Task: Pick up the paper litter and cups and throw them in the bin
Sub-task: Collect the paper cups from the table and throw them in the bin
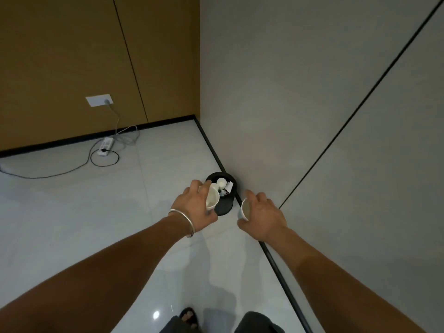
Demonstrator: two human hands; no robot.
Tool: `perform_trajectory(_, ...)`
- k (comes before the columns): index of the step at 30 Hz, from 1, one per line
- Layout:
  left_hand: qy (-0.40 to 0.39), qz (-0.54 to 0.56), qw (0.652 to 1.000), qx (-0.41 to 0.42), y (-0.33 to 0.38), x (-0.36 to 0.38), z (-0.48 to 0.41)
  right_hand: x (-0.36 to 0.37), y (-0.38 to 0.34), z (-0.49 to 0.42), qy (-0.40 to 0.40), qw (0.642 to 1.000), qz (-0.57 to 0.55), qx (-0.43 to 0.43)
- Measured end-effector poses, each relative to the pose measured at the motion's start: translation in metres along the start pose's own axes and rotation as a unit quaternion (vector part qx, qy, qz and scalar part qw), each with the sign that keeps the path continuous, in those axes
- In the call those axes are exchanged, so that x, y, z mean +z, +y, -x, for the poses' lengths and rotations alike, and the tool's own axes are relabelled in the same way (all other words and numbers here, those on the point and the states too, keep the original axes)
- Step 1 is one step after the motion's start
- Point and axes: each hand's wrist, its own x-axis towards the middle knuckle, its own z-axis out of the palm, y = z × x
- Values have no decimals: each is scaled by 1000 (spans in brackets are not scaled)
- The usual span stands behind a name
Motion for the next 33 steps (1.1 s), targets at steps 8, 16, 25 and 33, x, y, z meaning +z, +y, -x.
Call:
perform_trajectory(8,-19,18,999,-23,-16,23,-150,-14,36,-157,-23,1000,0,-13)
perform_trajectory(16,-45,60,990,-119,-45,44,-259,-21,58,-292,-86,995,11,-51)
perform_trajectory(25,-79,126,977,-153,-122,114,-370,42,56,-432,-94,994,-3,-53)
perform_trajectory(33,-111,164,970,-141,-197,250,-459,181,83,-558,-96,995,-20,-28)
